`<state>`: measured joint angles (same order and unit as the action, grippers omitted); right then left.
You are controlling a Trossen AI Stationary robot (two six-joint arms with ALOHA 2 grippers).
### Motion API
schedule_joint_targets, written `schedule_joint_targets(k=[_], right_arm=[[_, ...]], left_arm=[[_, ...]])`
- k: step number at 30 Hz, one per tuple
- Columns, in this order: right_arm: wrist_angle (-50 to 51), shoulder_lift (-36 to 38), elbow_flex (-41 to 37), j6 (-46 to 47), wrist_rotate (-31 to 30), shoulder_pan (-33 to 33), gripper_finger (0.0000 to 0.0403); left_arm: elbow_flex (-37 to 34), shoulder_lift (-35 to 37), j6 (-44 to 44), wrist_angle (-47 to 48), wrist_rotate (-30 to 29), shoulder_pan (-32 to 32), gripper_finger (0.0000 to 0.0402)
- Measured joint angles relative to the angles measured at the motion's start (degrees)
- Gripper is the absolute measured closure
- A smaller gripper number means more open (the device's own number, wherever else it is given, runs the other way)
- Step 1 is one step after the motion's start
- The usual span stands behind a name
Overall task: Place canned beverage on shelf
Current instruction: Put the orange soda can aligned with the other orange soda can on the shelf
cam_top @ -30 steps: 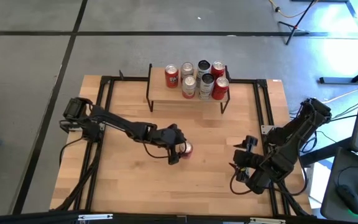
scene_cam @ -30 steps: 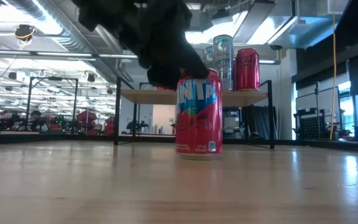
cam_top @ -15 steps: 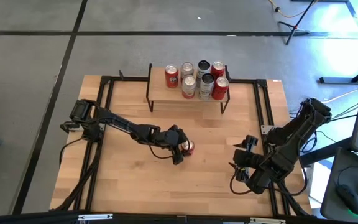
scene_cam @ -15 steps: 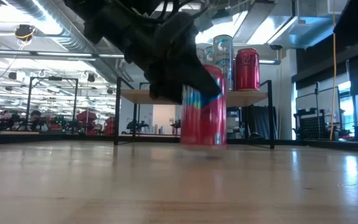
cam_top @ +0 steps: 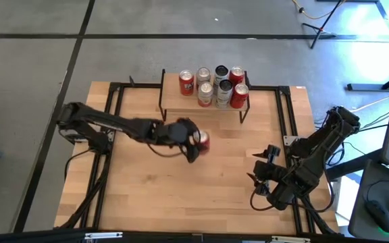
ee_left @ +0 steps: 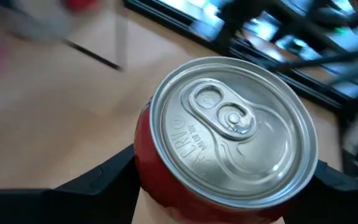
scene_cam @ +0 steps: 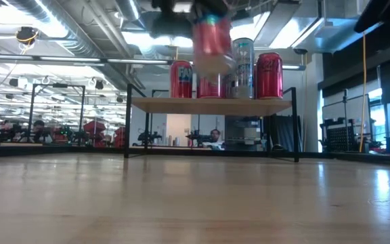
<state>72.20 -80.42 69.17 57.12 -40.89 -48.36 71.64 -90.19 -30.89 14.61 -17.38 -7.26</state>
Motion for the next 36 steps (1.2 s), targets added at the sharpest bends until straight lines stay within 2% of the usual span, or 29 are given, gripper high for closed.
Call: schedule_joint_targets(k=[4, 8, 14, 18, 22, 36], right_arm=[[0.35, 0.0, 0.0, -0.17, -2.18, 0.0, 0.0055], [1.13, 0.0, 0.0, -0.19, -3.41, 0.0, 0.0055], [1.7, 0.0, 0.0, -0.18, -4.61, 0.0, 0.0055], [2.03, 0.0, 0.0, -0.17, -4.6, 0.0, 0.0055], [3.28, 0.0, 0.0, 0.91, -4.55, 0.0, 0.0055], [4.49, 0.0, 0.0, 1.33, -4.54, 0.0, 0.0055]], left_arm=[[8.66, 2.41, -0.04, 15.46, -6.91, 3.23, 0.0124], [12.51, 2.74, 0.3, 23.71, -11.88, 8.41, 0.0124], [12.63, 1.44, 1.44, 23.5, -10.2, 17.47, 0.0124], [12.63, -0.21, 3.0, 23.3, -8.17, 21.22, 0.0123], [12.56, -2.13, 4.51, 22.55, -5.88, 22.8, 0.0123], [10.23, -2.94, 4.44, 19.33, -5.97, 24.61, 0.0122]])
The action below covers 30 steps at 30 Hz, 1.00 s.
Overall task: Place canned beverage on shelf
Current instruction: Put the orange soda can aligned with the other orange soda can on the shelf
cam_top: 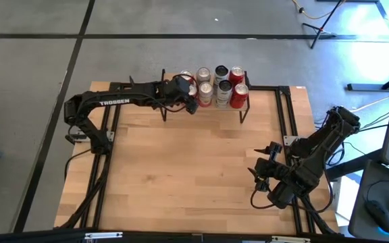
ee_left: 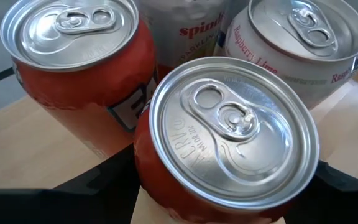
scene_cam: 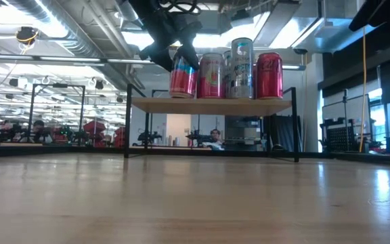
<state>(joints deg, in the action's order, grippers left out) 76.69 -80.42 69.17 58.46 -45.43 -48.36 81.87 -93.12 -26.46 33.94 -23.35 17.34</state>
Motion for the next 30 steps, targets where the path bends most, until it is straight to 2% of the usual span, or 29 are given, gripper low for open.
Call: schedule_joint_targets(k=[5, 12, 18, 30], right_arm=[[0.0, 0.0, 0.0, 0.02, 0.0, 0.0, 0.0055], [-0.04, 0.0, 0.0, 0.25, -0.02, 0.0, 0.0055], [-0.07, 0.0, 0.0, 0.58, -0.07, 0.0, 0.0055], [-0.09, 0.0, 0.0, 1.51, -0.56, 0.0, 0.0055]], left_arm=[[-0.07, 0.0, 0.07, 0.0, -0.02, 0.0, 0.0113], [-0.11, 0.0, 2.86, 0.12, 0.13, 0.0, 0.0069], [-0.32, -0.09, 4.82, 0.13, -2.08, 0.02, 0.0037], [1.42, -0.04, 9.3, -0.16, -3.0, 0.0, 0.0033]])
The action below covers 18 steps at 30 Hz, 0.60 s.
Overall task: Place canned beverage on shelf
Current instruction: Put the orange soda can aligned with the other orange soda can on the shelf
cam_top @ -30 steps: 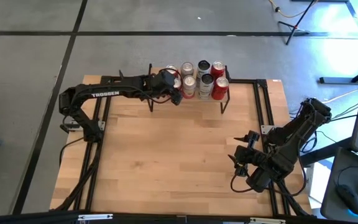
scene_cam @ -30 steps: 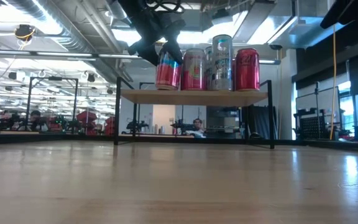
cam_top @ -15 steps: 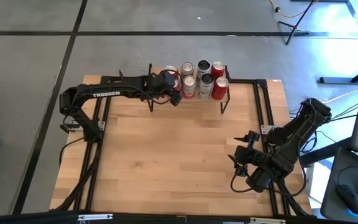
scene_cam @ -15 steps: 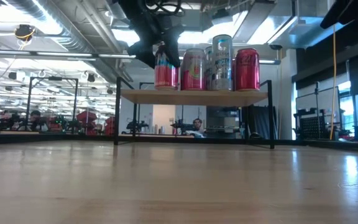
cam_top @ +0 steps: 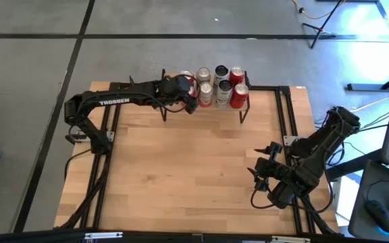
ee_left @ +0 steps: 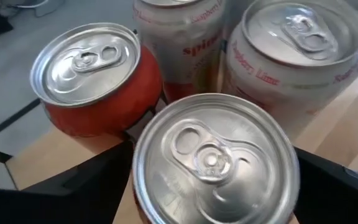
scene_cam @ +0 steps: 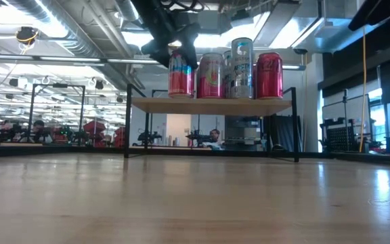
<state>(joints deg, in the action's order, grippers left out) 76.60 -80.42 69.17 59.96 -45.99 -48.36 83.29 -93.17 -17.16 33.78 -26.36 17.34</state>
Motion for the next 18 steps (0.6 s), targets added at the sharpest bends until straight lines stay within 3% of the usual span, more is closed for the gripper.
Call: schedule_joint_targets(k=[18], right_arm=[[-0.55, -0.02, 0.0, 0.24, -1.1, 0.0, 0.0055]], left_arm=[[0.02, 1.11, 1.34, -0.52, -1.2, -0.21, 0.0034]])
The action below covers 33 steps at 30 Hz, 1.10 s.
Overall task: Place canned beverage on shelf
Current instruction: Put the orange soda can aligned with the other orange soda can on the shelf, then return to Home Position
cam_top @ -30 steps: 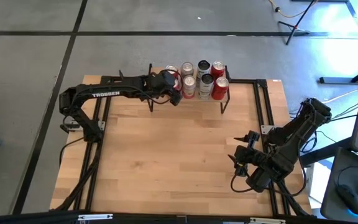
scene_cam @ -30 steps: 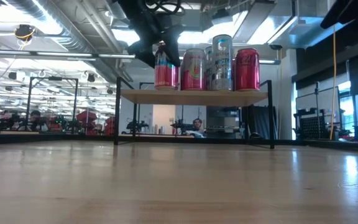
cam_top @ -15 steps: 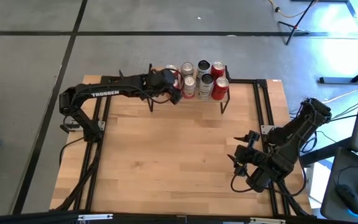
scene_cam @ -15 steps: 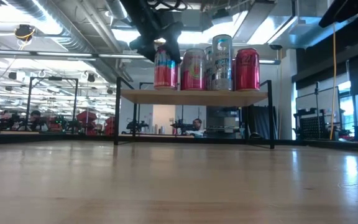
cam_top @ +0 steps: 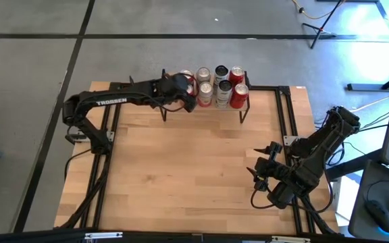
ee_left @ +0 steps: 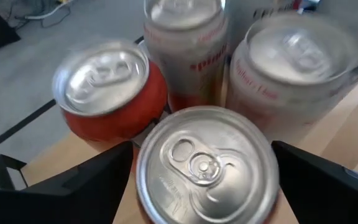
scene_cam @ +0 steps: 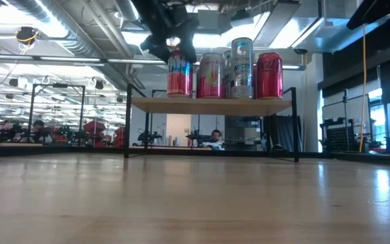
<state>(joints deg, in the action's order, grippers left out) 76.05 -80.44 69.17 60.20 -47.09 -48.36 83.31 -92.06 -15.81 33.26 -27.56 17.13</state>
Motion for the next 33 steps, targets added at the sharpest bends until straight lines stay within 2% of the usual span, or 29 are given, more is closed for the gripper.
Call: schedule_joint_targets(k=[4, 8, 14, 20, 25, 28, 33], right_arm=[[-0.06, 0.0, 0.0, 0.0, -0.02, 0.0, 0.0055], [-0.11, 0.0, 0.0, 0.0, 0.12, 0.0, 0.0055], [-0.28, -0.02, 0.0, 0.71, 0.7, 0.0, 0.0055], [-1.64, -0.02, 0.48, -0.28, 1.71, 0.86, 0.0054], [1.02, 0.02, 3.82, -4.94, 3.12, 2.73, 0.0054], [4.43, 0.63, 7.32, -5.8, 2.03, 5.31, 0.0054], [0.4, 2.61, 9.56, -20.6, 3.63, 12.99, 0.0067]], left_arm=[[0.04, 2.25, -0.01, -0.16, -0.06, -0.03, 0.0034], [0.04, 5.6, -0.08, -1.24, 2.49, -0.62, 0.0034], [0.07, 11.13, -3.97, -1.27, 16.32, -2.98, 0.0034], [0.11, 12.83, -4.48, -3.87, 21.36, -7.42, 0.0034], [0.07, 12.73, -0.45, -0.3, 30.81, -13.29, 0.0034], [0.04, 12.72, -0.55, 0.95, 29.49, -16.95, 0.0034], [-0.59, 12.77, -0.07, 1.59, 25.49, -21.64, 0.0034]])
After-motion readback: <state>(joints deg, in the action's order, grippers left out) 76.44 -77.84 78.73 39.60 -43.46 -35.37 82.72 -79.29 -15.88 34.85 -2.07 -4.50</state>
